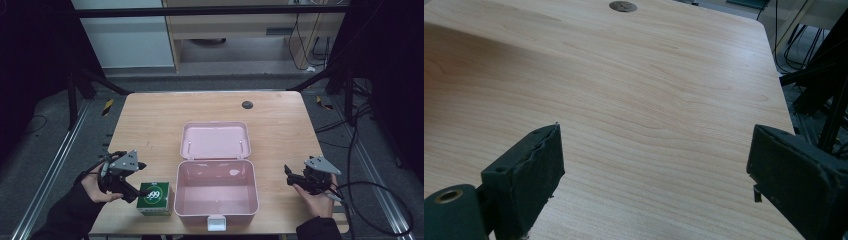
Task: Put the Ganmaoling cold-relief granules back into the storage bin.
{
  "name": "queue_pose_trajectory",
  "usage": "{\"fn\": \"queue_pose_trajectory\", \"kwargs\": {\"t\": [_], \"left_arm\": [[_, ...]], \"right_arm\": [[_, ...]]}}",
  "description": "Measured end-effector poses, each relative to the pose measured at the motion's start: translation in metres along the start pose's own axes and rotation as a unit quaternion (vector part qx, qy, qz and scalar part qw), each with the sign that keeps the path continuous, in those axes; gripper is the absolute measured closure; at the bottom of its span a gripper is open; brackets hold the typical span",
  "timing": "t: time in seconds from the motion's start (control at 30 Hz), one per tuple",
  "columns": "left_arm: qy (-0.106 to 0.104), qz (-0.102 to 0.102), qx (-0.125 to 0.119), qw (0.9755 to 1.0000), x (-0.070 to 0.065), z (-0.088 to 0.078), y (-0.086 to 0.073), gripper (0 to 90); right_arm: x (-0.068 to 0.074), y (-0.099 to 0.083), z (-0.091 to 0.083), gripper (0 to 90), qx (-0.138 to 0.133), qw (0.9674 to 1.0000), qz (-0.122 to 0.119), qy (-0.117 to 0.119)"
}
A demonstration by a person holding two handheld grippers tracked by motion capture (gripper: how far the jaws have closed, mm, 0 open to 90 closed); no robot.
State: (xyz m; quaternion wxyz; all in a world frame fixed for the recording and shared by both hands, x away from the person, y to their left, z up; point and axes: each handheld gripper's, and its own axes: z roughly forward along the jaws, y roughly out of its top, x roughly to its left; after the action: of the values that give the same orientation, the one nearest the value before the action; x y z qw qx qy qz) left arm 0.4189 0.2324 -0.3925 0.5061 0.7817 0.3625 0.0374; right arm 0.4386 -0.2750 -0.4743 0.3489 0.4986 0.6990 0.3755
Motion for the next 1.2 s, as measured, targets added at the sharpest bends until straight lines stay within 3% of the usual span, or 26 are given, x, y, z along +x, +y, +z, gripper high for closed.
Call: {"fn": "queue_pose_trajectory", "kwargs": {"t": [0.33,1.2], "left_arm": [[-0.006,-0.012,0.02,0.9997,-0.007,0.01,-0.007,11.2],[-0.012,-0.044,0.029,0.9985,-0.021,0.033,-0.023,4.8]], "right_arm": [[0.0,0.0,0.001,7.5,0.004,1.0,-0.002,0.004],[0.002,-0.001,0.004,5.5,0.017,0.9997,-0.016,0.004]]}}
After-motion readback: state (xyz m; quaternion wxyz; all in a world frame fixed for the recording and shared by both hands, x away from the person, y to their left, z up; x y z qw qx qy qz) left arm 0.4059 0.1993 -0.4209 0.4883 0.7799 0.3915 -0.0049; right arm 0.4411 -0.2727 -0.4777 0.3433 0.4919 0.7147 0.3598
